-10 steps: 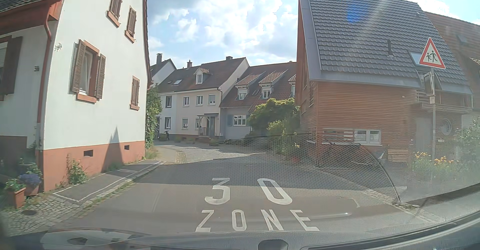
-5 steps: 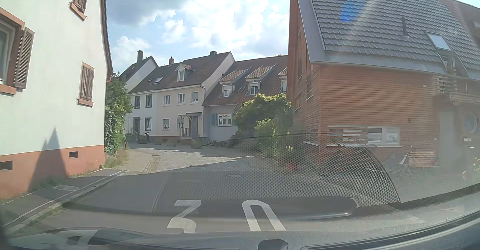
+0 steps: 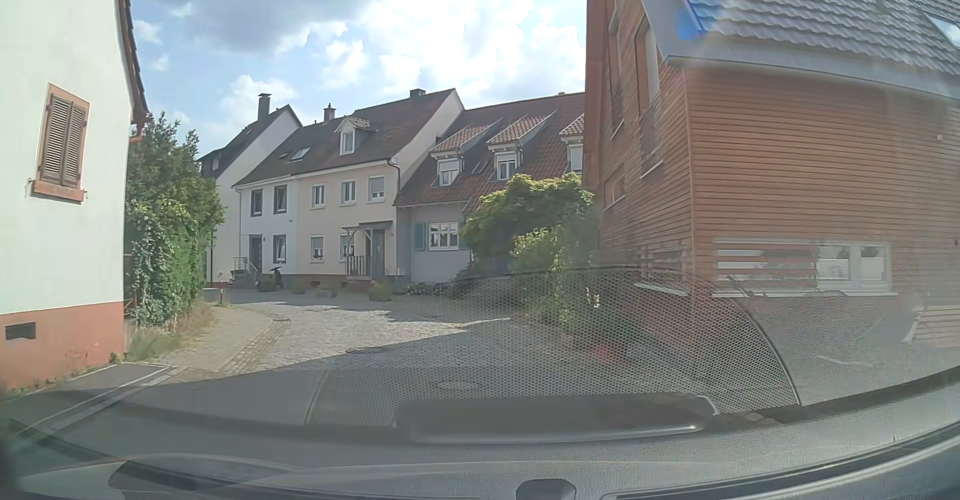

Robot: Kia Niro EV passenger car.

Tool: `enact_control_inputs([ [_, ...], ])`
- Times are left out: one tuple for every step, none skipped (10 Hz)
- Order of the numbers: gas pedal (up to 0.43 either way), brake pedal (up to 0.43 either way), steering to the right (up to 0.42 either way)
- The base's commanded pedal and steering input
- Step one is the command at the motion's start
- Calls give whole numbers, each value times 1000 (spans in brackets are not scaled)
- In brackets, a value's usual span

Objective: Follow the waypoints while adhering to traffic rules and regulations

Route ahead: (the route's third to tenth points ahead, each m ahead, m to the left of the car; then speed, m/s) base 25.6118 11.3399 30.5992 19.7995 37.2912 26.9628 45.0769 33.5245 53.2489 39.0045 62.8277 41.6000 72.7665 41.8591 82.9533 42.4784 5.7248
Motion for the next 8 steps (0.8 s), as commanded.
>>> enact_control_inputs([
  [0, 0, -26],
  [0, 0, -30],
  [0, 0, -33],
  [0, 0, -38],
  [0, 0, -48],
  [0, 0, -53],
  [0, 0, -55],
  [0, 0, -55],
])
